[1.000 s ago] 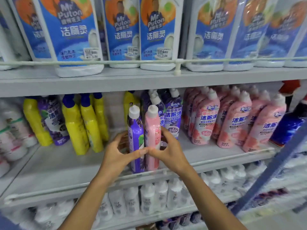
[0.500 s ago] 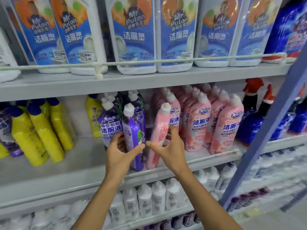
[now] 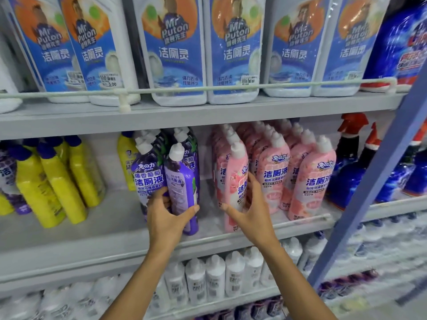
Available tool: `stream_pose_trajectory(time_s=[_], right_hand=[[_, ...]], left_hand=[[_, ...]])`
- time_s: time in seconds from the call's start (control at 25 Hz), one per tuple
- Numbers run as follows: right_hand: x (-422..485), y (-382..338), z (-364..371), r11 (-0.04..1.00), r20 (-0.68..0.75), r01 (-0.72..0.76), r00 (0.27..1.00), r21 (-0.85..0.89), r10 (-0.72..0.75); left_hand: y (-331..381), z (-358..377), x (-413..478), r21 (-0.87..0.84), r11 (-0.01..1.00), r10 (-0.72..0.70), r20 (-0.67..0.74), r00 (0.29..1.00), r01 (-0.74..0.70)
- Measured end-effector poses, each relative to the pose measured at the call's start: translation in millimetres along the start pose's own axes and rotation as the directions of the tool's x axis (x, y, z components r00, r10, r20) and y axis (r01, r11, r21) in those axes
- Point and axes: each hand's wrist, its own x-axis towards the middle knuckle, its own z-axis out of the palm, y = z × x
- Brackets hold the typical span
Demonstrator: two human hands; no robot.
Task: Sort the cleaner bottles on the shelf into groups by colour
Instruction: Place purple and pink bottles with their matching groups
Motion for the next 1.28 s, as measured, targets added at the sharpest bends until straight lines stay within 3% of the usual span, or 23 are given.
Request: stream_pose_trajectory(time_s=[0.2, 0.4, 0.68, 0.88, 1.28], right_hand=[[-11, -5, -1, 0.972, -0.266, -0.105, 0.963, -0.210, 0.046], [-12, 5, -23, 0.929, -0.495, -0.197, 0.869, -0.314, 0.016], [-8, 19, -41, 0.905, -0.527, -0.216, 0.850, -0.367, -0.011], [-14, 24, -44, 0.943, -0.517, -0.127, 0.854, -0.309, -0.055], [-14, 24, -43, 0.960, -0.539, -0.144, 0.842, -0.240, -0.009]], left_hand=[[22, 29, -7, 0.182, 0.979, -0.056, -0.204, 0.977, 0.094], [28, 54, -6, 0.146, 0.976, -0.108, -0.312, 0.944, 0.160], [17, 59, -5, 0.067, 0.992, -0.083, -0.334, 0.939, 0.111], [22, 64, -1, 0.090, 0.983, -0.114, -0.363, 0.925, 0.157], [17, 66, -2, 0.028, 0.985, -0.148, -0.381, 0.913, 0.171]])
